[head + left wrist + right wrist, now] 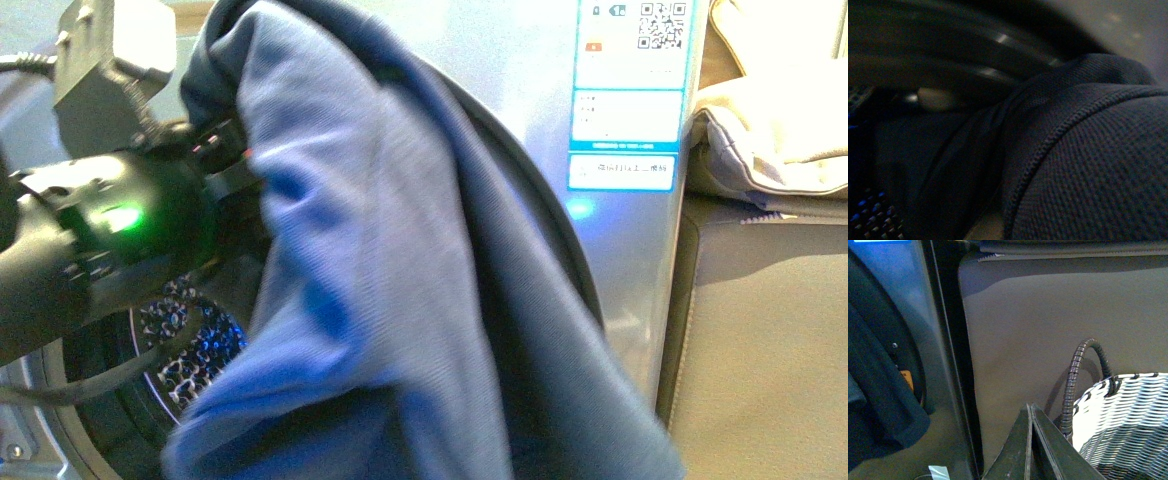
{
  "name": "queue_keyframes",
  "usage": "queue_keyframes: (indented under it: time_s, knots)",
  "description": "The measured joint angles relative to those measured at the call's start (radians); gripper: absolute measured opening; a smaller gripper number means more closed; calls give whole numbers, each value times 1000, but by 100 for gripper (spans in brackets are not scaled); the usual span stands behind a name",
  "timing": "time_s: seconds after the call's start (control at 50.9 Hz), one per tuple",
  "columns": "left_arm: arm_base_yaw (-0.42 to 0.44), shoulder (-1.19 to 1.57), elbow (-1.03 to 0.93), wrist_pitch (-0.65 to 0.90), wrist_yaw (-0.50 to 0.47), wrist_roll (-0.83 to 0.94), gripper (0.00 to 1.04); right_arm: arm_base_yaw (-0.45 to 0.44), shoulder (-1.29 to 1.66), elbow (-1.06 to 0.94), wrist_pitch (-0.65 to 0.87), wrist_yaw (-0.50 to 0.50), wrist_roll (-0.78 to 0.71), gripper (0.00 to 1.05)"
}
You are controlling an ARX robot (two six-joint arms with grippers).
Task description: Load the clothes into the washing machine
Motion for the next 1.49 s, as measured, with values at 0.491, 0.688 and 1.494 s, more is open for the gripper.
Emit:
queue_keyframes:
  time_s: [0.491,0.688,1.494]
  knots:
    - [83,-85,-88,-16,31,31,8,0,-58,-68,10,0,0,2]
    - [94,-18,-80,17,0,76,8,0,-60,-68,10,0,0,2]
    - [58,406,284,18,-134,225,8,0,-60,-68,10,0,0,2]
